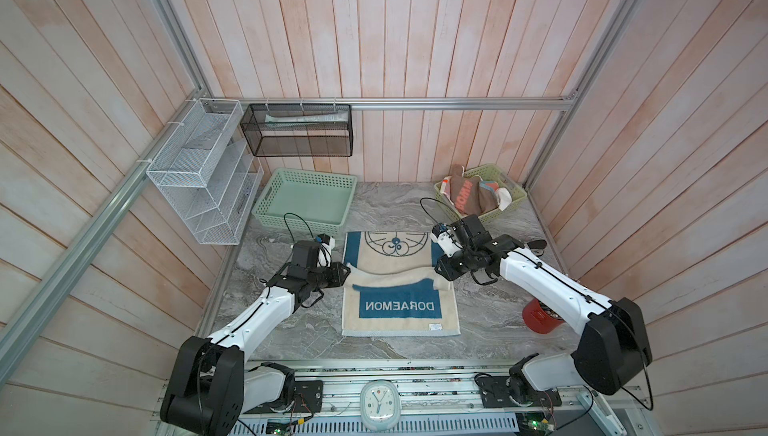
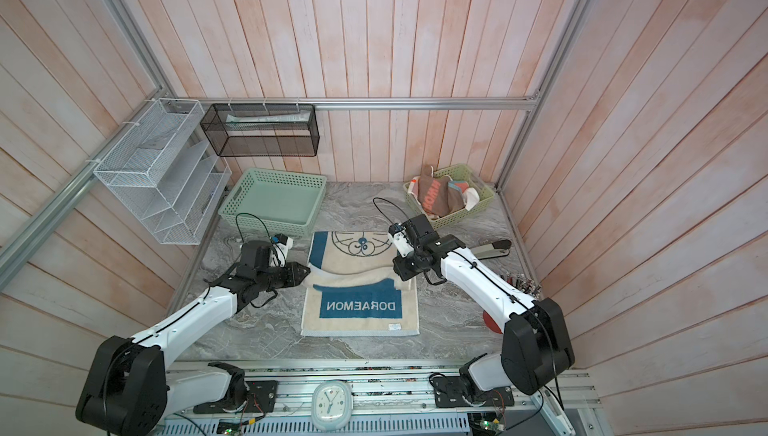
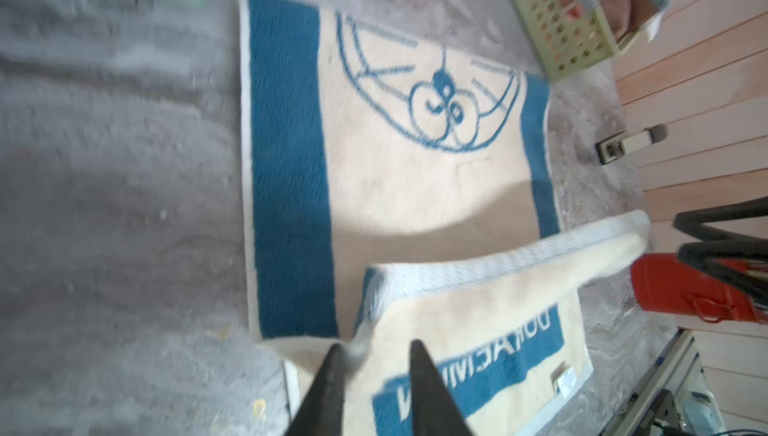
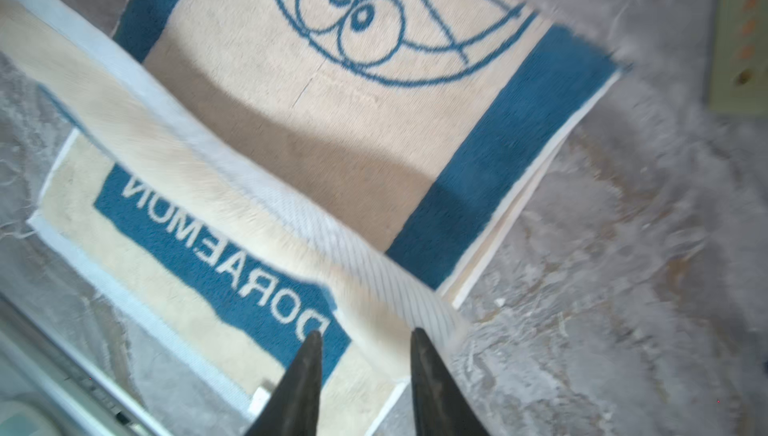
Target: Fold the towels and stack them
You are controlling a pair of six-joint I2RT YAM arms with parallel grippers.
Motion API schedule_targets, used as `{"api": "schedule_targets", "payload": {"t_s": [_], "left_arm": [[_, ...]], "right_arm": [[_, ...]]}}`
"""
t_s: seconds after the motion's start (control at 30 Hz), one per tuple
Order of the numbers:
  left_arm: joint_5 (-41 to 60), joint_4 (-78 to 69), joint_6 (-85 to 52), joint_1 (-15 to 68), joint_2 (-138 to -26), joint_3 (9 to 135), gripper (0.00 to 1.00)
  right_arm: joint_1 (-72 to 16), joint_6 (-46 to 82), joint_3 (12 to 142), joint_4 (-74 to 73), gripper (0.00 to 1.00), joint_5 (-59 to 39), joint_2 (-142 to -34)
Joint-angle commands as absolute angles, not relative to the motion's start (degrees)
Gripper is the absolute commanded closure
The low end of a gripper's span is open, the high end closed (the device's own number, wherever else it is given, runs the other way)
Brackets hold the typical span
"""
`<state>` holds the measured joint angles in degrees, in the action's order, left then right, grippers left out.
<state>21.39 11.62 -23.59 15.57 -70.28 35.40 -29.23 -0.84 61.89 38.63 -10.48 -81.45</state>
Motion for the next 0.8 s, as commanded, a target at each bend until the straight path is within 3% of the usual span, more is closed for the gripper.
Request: {"api": "schedule_targets", "payload": {"t_s": [0.0, 0.17, 0.43, 0.57, 0.77], "left_arm": [[19.8, 11.9, -26.7, 15.8, -64.8, 34.0, 0.61], [17.6, 13.4, -27.3, 15.4, -61.7, 34.2, 0.57], [18.3, 16.0, -28.9, 14.3, -73.7, 39.7, 0.45], [19.8, 11.4, -28.7, 15.2, -78.5, 41.8, 0.49], [17.1, 10.3, -26.7, 23.4, -88.3, 50.9, 0.60]], "right_arm": [[-29.3, 2.5, 61.4, 41.6, 0.59, -17.2, -77.5], [-27.8, 6.4, 57.4, 37.6, 0.59, -13.9, -74.9], [-25.8, 12.3, 55.1, 28.4, 0.59, -12.5, -83.4], [-26.3, 12.7, 57.9, 21.0, 0.59, -16.8, -89.4], [-30.0, 8.0, 69.0, 20.3, 0.73, -19.9, -102.2]]}}
